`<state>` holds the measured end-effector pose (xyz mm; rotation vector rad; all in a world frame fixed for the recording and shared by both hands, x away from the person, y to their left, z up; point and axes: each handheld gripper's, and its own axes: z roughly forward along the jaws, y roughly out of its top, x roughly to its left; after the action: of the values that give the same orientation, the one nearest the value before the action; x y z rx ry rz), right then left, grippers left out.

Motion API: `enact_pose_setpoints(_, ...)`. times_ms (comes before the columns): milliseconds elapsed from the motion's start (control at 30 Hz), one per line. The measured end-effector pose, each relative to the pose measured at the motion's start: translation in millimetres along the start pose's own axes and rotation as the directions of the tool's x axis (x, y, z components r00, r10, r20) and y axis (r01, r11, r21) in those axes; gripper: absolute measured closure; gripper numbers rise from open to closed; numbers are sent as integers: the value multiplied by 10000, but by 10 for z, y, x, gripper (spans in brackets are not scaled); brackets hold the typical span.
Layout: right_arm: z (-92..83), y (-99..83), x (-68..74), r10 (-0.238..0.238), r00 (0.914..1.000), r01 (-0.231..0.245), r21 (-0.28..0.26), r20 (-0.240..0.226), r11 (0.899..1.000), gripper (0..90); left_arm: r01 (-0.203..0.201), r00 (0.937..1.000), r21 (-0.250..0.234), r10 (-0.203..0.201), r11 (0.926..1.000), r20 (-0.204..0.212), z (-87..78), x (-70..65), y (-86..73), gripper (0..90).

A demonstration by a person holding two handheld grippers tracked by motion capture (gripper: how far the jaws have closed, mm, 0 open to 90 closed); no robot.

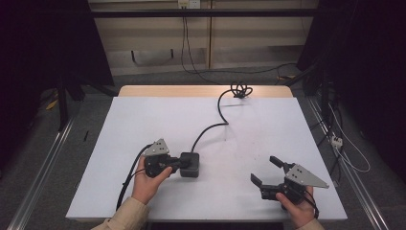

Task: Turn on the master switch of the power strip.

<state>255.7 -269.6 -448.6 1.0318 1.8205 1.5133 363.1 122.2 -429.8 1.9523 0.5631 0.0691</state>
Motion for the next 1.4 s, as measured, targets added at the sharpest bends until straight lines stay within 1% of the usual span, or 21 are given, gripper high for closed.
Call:
enact_pose_setpoints(567,0,1,1,2,10000,-2,-27,-2,10000,54,-40,9999,26,40,10000,-95,0,-11,0,900)
enact_pose_setpoints(1067,3,-3,1,30,10000,-30,-17,-51,10000,53,50,9998,73,-49,10000,-170,3,-24,7,900)
enact_pose_setpoints(1233,2,-2,1,38,10000,-38,-3,-63,10000,53,-12,9998,125,15,9999,-220,2,-30,10,900)
enact_pose_setpoints(1300,2,-2,2,33,10000,-33,-4,-56,10000,53,83,9998,98,-81,9999,-207,3,-29,8,900)
enact_pose_setpoints(1400,2,-2,2,38,10000,-38,-2,-53,10000,53,44,9997,119,-41,9999,-231,3,-33,10,900)
